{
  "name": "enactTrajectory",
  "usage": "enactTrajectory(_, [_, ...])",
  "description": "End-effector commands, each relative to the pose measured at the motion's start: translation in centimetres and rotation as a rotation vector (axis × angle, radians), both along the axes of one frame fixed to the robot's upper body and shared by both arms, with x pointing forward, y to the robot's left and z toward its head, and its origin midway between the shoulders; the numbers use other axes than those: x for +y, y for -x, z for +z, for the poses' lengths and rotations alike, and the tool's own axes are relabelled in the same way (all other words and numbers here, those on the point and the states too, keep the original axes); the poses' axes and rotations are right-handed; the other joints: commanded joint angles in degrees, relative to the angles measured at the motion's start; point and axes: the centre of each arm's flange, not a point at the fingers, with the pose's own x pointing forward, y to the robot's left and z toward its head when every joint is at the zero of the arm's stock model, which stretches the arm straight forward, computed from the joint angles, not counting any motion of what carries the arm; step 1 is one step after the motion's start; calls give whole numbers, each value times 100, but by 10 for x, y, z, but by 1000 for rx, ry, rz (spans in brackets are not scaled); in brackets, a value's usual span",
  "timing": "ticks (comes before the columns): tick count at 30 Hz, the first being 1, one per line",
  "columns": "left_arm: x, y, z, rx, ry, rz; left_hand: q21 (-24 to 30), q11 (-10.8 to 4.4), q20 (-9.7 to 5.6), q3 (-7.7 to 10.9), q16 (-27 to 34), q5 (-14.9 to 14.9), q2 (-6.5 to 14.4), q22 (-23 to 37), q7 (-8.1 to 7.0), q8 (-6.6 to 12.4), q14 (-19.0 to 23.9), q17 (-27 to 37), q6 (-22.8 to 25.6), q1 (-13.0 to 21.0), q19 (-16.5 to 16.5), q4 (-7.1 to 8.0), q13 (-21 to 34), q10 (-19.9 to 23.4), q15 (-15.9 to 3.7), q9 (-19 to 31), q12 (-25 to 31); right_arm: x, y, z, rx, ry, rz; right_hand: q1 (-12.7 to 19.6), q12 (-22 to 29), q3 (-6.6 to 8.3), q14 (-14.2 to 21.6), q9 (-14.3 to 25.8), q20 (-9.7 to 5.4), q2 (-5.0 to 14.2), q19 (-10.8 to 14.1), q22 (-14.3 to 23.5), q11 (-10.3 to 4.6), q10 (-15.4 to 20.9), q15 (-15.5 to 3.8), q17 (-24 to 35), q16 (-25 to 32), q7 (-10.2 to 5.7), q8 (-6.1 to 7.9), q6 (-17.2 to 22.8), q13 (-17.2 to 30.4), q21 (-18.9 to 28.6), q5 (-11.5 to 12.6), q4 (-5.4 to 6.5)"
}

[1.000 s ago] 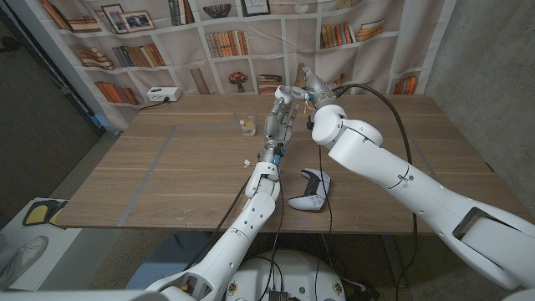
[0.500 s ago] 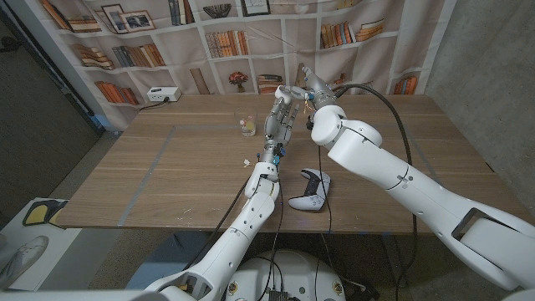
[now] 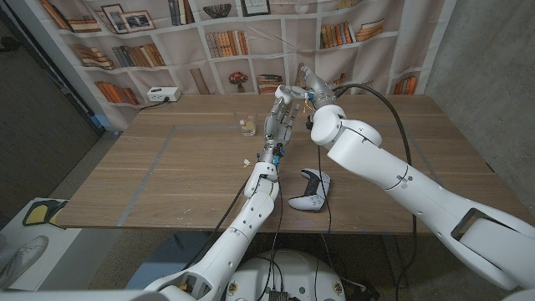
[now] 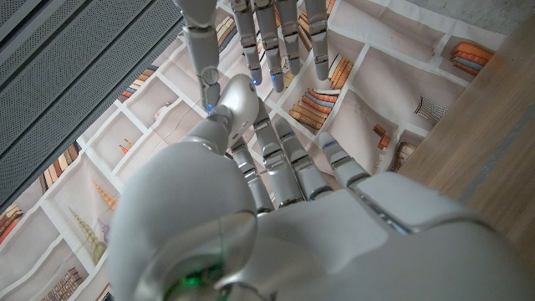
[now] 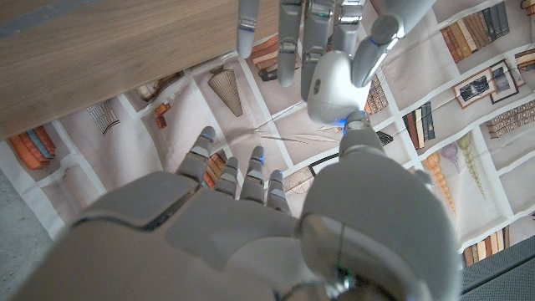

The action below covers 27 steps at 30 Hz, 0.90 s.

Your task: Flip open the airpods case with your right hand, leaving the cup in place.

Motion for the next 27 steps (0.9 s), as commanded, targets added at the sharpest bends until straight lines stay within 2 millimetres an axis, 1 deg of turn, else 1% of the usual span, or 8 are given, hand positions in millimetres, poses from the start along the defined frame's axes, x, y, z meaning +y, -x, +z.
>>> enactTrajectory(1, [1, 0, 1, -7, -3, -8, 13, -356, -24, 59, 27, 33, 48, 7, 20, 10, 216, 36, 69, 90, -14, 14, 530, 413, -229, 30, 42, -1, 0, 1, -5, -8, -10, 42, 38, 65, -14, 10, -4, 101, 59, 8, -36, 15, -27, 7, 17, -61, 28, 12, 15, 39, 46, -1])
enactTrajectory(13, [1, -2, 0, -8, 3, -13, 10, -358, -16, 62, 28, 32, 45, 9, 11, 5, 220, 49, 72, 94, -24, 12, 542, 424, -222, 30, 51, -1, 0, 3, -4, -2, -7, 37, 47, 78, -20, 10, -2, 145, 87, 7, -58, 30, -40, 10, 21, -75, 26, 23, 8, 42, 44, 28])
enactTrajectory(19, [0, -3, 1, -10, 4, -18, 10, -359, -14, 60, 33, 31, 41, 9, 27, 5, 224, 60, 81, 96, -24, 9, 549, 424, -224, 31, 53, -2, -1, 4, -1, -7, -14, 52, 55, 130, -13, 11, -10, 265, 124, 6, -106, 43, -83, 21, 37, -120, 35, 60, 2, 47, 55, 67])
enactTrajectory(22, [0, -3, 1, -16, 1, -20, 12, -359, -16, 66, 26, 32, 44, 10, 27, 2, 220, 60, 76, 95, -22, 11, 553, 423, -217, 31, 55, -2, -1, 3, 0, -10, -14, 93, 62, 188, -17, 11, -17, 352, 154, 4, -134, 55, -138, 29, 44, -142, 41, 88, -2, 50, 65, 79])
enactTrajectory(27, [1, -4, 1, -16, -1, -24, 12, -360, -15, 66, 29, 31, 44, 10, 34, 1, 225, 68, 81, 93, -22, 13, 560, 423, -217, 32, 57, -2, -1, 2, -2, -17, -11, 130, 66, 239, -18, 11, -19, 406, 177, 3, -147, 62, -163, 34, 51, -160, 42, 103, -6, 51, 71, 86])
